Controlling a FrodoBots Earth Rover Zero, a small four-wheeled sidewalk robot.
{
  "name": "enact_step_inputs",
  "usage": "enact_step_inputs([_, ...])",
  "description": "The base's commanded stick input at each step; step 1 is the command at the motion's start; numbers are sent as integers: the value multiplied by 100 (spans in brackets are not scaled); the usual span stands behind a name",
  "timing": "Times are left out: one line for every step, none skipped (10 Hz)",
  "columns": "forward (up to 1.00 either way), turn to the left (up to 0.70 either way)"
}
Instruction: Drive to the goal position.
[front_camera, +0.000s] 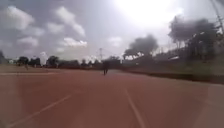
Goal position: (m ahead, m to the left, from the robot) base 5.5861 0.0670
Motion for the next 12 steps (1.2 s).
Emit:
enact_step_inputs([70, 0])
enact_step_inputs([70, 0])
enact_step_inputs([70, 0])
enact_step_inputs([70, 0])
enact_step_inputs([70, 0])
enact_step_inputs([70, 0])
enact_step_inputs([70, 0])
enact_step_inputs([70, 0])
enact_step_inputs([70, 0])
enact_step_inputs([70, 0])
enact_step_inputs([70, 0])
enact_step_inputs([70, 0])
